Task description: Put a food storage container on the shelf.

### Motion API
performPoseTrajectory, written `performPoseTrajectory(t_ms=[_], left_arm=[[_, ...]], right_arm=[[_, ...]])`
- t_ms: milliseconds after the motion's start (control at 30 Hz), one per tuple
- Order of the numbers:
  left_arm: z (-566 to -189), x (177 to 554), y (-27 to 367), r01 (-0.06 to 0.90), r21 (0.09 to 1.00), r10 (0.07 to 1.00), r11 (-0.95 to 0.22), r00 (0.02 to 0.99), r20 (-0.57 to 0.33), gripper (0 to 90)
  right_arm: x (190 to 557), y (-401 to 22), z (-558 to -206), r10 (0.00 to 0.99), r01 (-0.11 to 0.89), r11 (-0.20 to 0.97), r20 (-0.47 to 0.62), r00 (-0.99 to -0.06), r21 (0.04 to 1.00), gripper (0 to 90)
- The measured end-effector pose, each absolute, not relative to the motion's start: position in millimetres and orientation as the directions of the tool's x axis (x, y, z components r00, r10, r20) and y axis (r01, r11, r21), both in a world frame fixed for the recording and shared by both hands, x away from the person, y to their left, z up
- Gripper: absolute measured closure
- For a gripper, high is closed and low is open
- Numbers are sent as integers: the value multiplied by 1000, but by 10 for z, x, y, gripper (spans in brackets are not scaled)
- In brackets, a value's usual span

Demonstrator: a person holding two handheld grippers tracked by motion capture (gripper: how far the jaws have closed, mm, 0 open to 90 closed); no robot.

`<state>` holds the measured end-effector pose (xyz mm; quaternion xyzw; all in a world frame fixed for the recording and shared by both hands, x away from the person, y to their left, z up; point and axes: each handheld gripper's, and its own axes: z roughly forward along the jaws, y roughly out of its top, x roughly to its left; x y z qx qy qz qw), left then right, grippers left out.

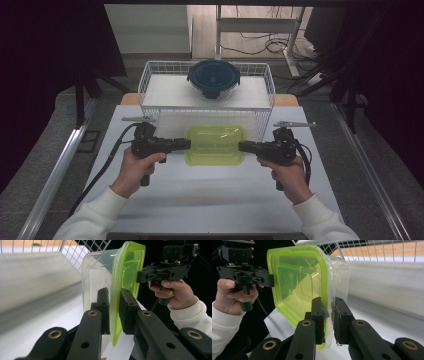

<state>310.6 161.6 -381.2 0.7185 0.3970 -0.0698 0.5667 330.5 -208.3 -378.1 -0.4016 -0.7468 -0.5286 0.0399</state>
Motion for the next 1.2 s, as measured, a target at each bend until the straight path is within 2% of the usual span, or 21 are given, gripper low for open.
performPoseTrajectory(t_ms=[733, 867, 1200], left_arm=[[-3090, 3449, 1665, 572, 819, 493, -35, 723, -484, 810], [-2916, 3565, 1686, 548, 835, 510, -49, 733, -450, 811], [-2590, 3981, 1757, 543, 839, 510, -28, 730, -455, 813]], right_arm=[[3581, -2029, -2972, 570, 563, 116, 410, -712, 818, 790], [3667, -1993, -2786, 575, 546, 120, 390, -719, 829, 790], [4089, -1912, -2381, 578, 538, 121, 381, -722, 835, 791]])
